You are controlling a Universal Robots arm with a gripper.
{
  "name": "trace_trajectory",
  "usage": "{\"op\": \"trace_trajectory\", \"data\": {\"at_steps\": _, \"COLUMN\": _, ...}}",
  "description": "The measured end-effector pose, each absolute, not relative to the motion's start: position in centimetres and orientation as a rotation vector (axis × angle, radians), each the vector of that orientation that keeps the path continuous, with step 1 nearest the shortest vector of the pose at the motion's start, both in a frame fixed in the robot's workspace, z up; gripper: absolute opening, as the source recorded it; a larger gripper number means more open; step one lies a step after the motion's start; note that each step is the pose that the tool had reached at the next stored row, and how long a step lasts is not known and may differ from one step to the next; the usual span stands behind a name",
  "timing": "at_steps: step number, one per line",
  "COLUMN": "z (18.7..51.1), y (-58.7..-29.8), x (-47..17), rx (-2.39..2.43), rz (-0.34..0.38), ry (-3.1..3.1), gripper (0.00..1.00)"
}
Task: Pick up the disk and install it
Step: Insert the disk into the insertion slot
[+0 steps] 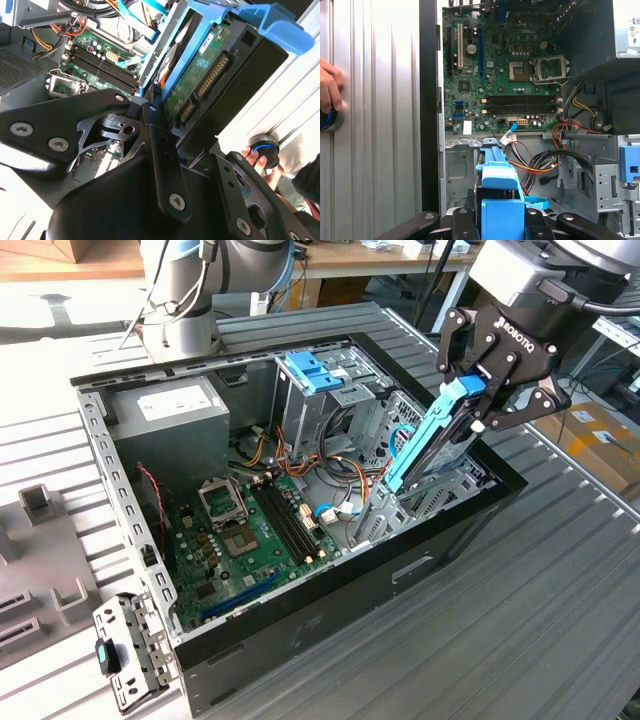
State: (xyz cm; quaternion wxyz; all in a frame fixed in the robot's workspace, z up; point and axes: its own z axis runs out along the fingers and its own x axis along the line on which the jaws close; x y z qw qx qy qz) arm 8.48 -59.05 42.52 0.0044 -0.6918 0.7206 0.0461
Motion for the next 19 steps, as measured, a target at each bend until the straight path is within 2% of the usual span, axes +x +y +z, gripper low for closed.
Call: {"op": "trace_trajectory", "data": {"at_steps": 19, "z": 41.0, "y": -59.0, "x": 8.5, "rx": -2.165, "rz": 0.150, "ry": 2.255, "gripper": 0.36}}
